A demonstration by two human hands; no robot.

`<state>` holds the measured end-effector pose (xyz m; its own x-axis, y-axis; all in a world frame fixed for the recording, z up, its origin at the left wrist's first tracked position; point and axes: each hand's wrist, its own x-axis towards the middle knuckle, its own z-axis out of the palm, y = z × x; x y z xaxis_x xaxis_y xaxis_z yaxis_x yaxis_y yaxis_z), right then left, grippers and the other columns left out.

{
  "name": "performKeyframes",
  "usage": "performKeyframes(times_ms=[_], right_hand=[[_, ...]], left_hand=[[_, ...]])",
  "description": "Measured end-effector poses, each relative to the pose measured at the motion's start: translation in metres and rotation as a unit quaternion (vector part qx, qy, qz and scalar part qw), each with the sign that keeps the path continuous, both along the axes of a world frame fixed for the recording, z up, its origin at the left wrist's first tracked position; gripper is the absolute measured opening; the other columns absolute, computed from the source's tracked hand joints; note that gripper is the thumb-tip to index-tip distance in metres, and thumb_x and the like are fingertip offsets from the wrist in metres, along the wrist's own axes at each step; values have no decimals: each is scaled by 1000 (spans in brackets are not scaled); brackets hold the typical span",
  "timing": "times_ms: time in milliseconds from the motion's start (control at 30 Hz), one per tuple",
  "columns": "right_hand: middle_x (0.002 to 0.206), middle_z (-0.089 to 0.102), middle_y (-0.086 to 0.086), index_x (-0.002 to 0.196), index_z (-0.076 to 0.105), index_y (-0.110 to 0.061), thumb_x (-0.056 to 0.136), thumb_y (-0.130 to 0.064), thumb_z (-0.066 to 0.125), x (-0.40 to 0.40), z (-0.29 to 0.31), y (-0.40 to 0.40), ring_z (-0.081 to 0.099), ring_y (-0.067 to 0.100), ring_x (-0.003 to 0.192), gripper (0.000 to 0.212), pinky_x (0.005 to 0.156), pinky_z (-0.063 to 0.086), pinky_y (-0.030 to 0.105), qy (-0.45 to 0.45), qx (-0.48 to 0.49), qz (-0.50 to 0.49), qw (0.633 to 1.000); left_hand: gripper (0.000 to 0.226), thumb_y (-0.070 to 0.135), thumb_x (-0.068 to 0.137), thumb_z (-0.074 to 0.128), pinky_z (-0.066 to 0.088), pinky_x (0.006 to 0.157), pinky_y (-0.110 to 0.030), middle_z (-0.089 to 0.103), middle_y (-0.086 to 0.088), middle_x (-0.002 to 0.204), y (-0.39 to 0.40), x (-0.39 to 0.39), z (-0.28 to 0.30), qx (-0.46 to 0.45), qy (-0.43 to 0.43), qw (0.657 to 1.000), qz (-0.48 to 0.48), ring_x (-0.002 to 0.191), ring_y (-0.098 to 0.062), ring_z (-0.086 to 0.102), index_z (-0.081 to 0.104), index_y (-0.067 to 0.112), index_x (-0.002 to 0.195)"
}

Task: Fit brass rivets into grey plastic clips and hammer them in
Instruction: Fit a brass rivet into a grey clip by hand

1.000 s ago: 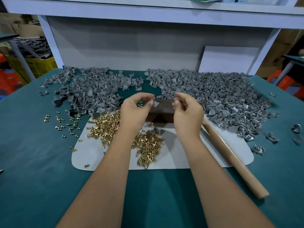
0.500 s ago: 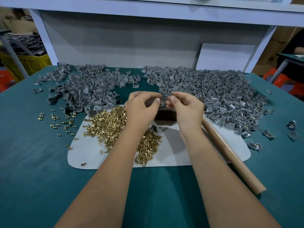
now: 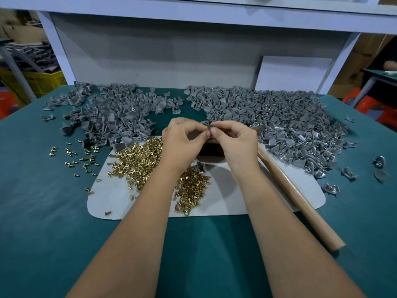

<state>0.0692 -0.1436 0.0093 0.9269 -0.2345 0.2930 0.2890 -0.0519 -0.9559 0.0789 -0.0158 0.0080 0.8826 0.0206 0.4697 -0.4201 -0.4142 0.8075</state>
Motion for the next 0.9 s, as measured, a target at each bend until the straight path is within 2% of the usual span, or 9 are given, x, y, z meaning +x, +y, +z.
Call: performKeyframes(times_ms=[100,133,200,300,467,600,700,833,900], right_hand=[[86,74,4,81,75,-24,80,-3,72,-1,0,0,70,21,86,21,84,57,42,-5,-10,-4,1000],[85,74,1,80,74,-26,80,-4,72,0,0,0,70,19,84,22,82,57,39,-7,-18,-19,1000],[80,72,-7,79,72,-30,81,-7,71,3,-1,-2,69,10,80,23,79,57,31,-13,-32,-71,997],[76,67,-20,84,72,-30,85,-15,68,6,-4,-8,62,-5,77,16,74,52,17,-17,-84,-178,980],[78,62,-23,87,70,-29,87,-16,64,6,-8,-12,59,-4,79,14,75,51,19,-3,-113,-215,970],[78,64,-20,86,70,-28,87,-12,64,8,-9,-9,61,-3,78,16,72,49,14,-11,-128,-183,975],[82,66,-17,93,72,-20,87,-9,63,9,-11,-6,60,-4,79,15,71,46,8,-25,-144,-150,978],[89,68,-10,94,73,-20,88,-10,63,11,-10,-5,61,4,86,15,77,48,17,-34,-155,-123,980],[88,68,-12,93,73,-22,88,-12,63,12,-11,-5,61,0,84,14,76,48,15,-33,-151,-116,981]], left_hand=[[18,23,86,71,38,93,-13,60,0,104,3,2,0,-19,7,1000,13,103,0,48,66,38,78],[19,24,87,69,37,92,-13,59,-1,106,3,3,0,-20,15,999,31,104,-2,48,64,39,76],[16,29,90,64,41,100,-34,57,2,103,5,6,-1,-18,33,995,93,109,-16,50,61,37,77],[11,31,93,59,44,96,-51,52,18,82,12,6,-2,-1,36,983,179,105,-25,54,58,32,82],[6,30,94,58,37,101,-47,42,24,81,9,5,-5,36,29,985,165,110,-24,47,62,31,91],[21,37,88,64,18,95,-31,47,26,96,-4,5,-6,87,31,991,99,121,-14,32,69,33,108],[16,39,87,66,13,91,-29,60,21,112,-6,8,-10,124,38,988,87,125,-11,29,71,35,101],[10,31,90,64,13,89,-28,64,19,116,-6,11,-11,112,49,989,79,127,-14,29,72,35,95],[11,31,92,64,14,90,-28,64,19,116,-5,12,-11,113,54,989,78,127,-14,29,73,34,97]])
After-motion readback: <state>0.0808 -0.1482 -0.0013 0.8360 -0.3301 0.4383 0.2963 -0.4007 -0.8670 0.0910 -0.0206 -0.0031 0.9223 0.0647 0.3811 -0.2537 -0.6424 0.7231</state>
